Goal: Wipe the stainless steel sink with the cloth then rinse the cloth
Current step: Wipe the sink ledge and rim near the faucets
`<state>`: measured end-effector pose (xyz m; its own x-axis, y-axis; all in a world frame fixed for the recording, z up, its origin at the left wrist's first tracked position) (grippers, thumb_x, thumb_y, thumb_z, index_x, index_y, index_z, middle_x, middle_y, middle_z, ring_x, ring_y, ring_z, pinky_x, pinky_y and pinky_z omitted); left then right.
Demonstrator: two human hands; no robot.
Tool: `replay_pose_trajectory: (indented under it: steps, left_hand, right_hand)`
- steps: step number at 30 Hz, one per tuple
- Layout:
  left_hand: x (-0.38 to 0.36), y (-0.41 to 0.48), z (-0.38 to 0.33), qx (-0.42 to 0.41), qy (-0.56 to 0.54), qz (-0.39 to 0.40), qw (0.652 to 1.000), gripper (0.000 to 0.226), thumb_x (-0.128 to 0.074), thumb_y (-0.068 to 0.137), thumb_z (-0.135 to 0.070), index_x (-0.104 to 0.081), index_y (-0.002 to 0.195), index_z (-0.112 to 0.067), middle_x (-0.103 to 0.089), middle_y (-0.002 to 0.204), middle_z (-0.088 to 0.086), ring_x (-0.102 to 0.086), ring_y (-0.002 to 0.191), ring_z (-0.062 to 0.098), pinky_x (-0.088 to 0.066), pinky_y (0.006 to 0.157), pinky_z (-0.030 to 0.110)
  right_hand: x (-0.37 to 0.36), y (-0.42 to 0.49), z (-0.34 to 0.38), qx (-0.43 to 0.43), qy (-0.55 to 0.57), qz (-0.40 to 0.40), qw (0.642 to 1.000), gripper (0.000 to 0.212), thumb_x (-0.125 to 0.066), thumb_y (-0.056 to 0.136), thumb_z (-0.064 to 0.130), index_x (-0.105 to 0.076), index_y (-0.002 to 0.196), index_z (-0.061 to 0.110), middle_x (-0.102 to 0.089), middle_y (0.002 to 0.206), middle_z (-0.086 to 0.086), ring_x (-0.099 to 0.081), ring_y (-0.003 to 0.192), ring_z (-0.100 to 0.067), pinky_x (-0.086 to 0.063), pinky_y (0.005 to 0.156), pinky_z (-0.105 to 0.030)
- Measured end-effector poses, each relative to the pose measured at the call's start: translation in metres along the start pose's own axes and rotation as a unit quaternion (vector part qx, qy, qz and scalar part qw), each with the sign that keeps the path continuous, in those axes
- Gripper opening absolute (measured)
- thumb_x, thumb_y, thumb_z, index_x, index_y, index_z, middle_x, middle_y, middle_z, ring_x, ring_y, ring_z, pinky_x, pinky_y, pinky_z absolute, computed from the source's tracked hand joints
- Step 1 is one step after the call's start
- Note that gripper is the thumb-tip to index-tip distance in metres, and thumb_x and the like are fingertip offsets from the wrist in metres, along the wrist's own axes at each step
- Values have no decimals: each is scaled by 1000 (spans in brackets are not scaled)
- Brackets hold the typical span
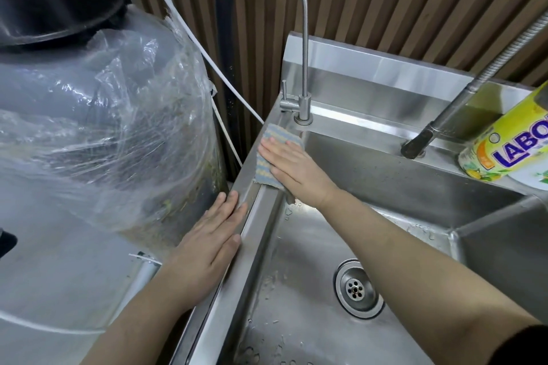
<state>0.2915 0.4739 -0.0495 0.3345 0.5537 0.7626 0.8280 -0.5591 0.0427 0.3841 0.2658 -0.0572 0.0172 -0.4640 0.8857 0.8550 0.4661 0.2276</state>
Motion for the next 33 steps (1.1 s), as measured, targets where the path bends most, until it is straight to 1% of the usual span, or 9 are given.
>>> replay_pose_trajectory:
  steps: [6,8,12,15,18,22,25,29,33]
  left_hand:
    - [-1,-1,-2,-18,37,-2,999,65,-13,90,-62,-19,144,-27,-6,155,-10,7,141,-2,5,111,12]
    - [-2,-2,-2,-19,43,-4,999,64,-13,91,-61,-19,145,-27,-6,155,-10,7,141,0,5,112,13]
    - [-3,0,-1,-20,50,-3,999,63,-14,91,-60,-19,145,-27,-6,155,-11,7,142,1,5,112,13]
    - [-2,0,-1,-20,60,-5,998,62,-14,91,-60,-19,144,-29,-6,155,-12,7,142,0,5,111,11]
    - [2,-3,-4,-13,56,2,998,66,-9,88,-66,-18,143,-31,-7,154,-13,7,141,-2,3,113,16]
    - [8,-31,-12,-11,67,0,998,61,-15,93,-58,-22,145,-28,-15,155,-10,-3,142,0,-3,115,19]
    - [2,-58,-17,-25,115,-12,993,55,-22,97,-45,-29,145,-18,-24,153,-1,-12,143,12,-12,114,30]
    - [-5,-69,-18,-20,154,-16,988,55,-20,99,-41,-31,143,-10,-27,152,8,-13,143,20,-15,113,36]
    - [-11,-71,-14,-9,150,-24,988,52,-19,99,-44,-21,146,-22,-23,154,3,-10,144,19,-16,112,39]
  right_hand:
    - [6,39,-8,-168,-65,-25,983,47,-25,102,28,-23,148,19,-17,157,1,-6,146,-16,-4,118,-42]
    - [-3,25,10,-170,-53,-7,984,48,-22,102,30,-16,149,23,-8,159,3,2,145,-14,6,117,-36]
    - [-3,8,27,-120,-42,43,991,46,-18,102,37,-13,148,33,-1,159,5,8,145,-15,8,115,-35]
    - [2,41,-3,-203,-82,70,973,47,-14,102,38,-10,148,33,3,159,1,9,145,-22,5,116,-40]
    - [-2,47,8,-250,-97,34,963,49,-14,101,35,-9,149,26,0,159,-3,7,145,-25,2,117,-41]
    - [-23,-13,79,-171,-31,23,984,50,-11,100,39,-8,149,28,4,159,4,13,144,-18,12,115,-35]
    - [-24,-28,79,-113,-21,43,992,51,-14,99,39,-10,149,30,1,159,6,12,144,-16,14,112,-31]
    - [-12,3,36,-167,5,59,984,51,-26,101,22,-11,148,30,0,159,6,9,145,-16,12,113,-31]
    - [-31,-29,82,-139,13,-1,990,60,-15,89,35,-16,148,26,-6,159,4,5,145,-17,12,114,-34]
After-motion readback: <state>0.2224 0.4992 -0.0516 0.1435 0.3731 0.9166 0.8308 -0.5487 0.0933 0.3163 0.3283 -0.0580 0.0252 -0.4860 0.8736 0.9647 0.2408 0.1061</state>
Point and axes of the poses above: each hand's wrist, its own y-axis towards the middle knuckle, its own x-axis out of the back of the hand, z = x × y, the point moved 3 cm from there along y, towards the middle knuckle
